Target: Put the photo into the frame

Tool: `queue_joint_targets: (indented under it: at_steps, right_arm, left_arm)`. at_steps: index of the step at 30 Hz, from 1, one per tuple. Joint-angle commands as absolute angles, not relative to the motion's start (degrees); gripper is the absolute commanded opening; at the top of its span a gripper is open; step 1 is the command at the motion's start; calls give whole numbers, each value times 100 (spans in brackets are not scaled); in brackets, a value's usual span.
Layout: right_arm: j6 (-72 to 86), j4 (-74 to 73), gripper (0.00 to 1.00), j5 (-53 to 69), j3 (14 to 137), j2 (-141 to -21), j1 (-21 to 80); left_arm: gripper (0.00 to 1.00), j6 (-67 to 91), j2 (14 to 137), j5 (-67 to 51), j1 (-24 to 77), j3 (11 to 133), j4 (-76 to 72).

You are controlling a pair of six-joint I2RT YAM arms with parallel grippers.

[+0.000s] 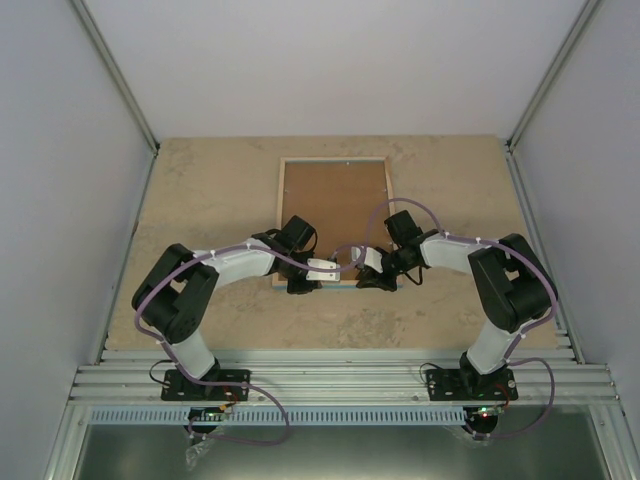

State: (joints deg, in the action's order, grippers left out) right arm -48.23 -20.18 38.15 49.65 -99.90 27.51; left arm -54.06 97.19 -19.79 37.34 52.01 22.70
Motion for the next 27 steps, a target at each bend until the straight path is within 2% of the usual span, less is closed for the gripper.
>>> queue_joint_targets:
  at_steps: [1, 3, 7, 11, 14, 15, 22, 24, 27]
  right_arm:
    - [-4663, -1882, 1, 3876, 4886, -10004, 2751]
    - [-4665, -1880, 1, 3877, 4874, -9993, 2751]
    - [-4723, -1916, 0, 3893, 4848, -9964, 2752]
    - [-4783, -1916, 1, 3894, 4761, -9870, 2751]
    - [-4875, -2006, 1, 3923, 4723, -9801, 2751]
    - [-4910, -2057, 5, 3940, 4725, -9774, 2751]
    - [-4600, -2346, 55, 3944, 5027, -9136, 2751]
    - [-4478, -2334, 66, 3891, 5162, -8901, 2742]
    - [-4351, -2285, 73, 3671, 5445, -8640, 2698]
  left_arm:
    - [9, -5454, 9811, -2162, 3911, 4989, 2643]
    - [13, -5283, 9693, -2155, 3903, 4941, 2538]
    - [28, -4896, 9253, -2124, 3805, 4653, 2254]
    - [49, -4589, 8726, -2048, 3517, 4485, 2035]
    - [58, -4270, 8420, -1980, 3215, 4584, 1984]
    - [59, -4163, 8386, -1935, 3128, 4642, 2005]
    - [74, -3438, 8009, -1436, 2664, 5061, 1872]
    - [80, -3347, 7842, -1179, 2657, 5232, 1881]
    - [98, -3127, 7630, -849, 2624, 5689, 2022]
